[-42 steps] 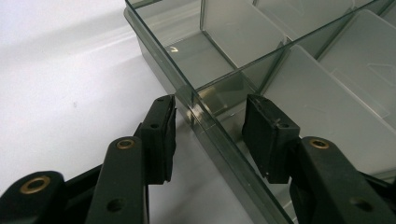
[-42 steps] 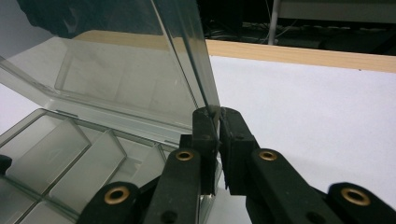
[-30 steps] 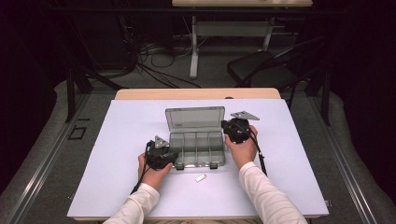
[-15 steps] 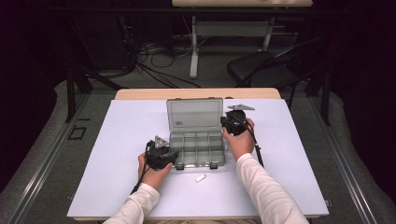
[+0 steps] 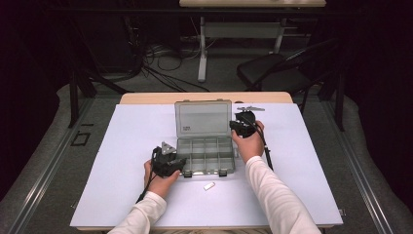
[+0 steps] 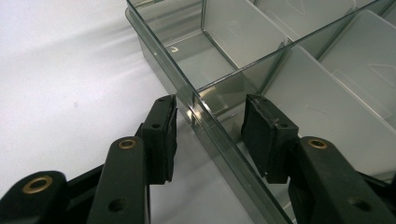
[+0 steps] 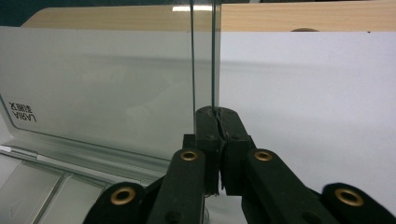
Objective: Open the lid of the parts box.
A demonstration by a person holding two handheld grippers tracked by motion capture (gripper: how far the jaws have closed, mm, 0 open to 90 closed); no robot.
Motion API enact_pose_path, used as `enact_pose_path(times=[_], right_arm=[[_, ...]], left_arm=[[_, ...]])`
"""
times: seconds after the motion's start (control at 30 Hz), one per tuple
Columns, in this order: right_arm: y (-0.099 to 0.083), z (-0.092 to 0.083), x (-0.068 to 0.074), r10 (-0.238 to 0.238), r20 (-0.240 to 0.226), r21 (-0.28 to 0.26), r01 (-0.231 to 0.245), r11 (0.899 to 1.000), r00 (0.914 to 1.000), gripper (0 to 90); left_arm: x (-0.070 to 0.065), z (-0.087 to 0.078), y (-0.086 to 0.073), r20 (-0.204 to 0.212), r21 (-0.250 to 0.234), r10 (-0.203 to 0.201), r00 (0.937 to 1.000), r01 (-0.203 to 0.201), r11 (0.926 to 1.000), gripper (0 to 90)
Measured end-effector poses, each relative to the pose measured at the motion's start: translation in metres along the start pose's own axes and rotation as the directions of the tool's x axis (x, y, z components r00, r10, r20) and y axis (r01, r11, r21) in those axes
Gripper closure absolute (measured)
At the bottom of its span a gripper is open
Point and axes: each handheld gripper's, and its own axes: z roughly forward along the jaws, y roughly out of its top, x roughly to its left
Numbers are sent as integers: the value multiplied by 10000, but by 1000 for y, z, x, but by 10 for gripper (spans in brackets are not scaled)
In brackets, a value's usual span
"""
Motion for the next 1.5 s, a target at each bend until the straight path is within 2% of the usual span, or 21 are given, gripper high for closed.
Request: enact_pose_path(times=[0.8,1.33,1.5], right_arm=[[5,13,-1,290,226,437,-299,9986,9993,891],[6,18,-4,679,182,734,-691,9949,9975,893],[6,20,-4,673,217,800,-688,9944,9975,893]], left_arm=[[0,0,0,28,23,-14,10000,14,10000,551],[0,0,0,12,25,-11,10000,11,10000,555],[0,0,0,-13,1,-38,10000,38,10000,557]])
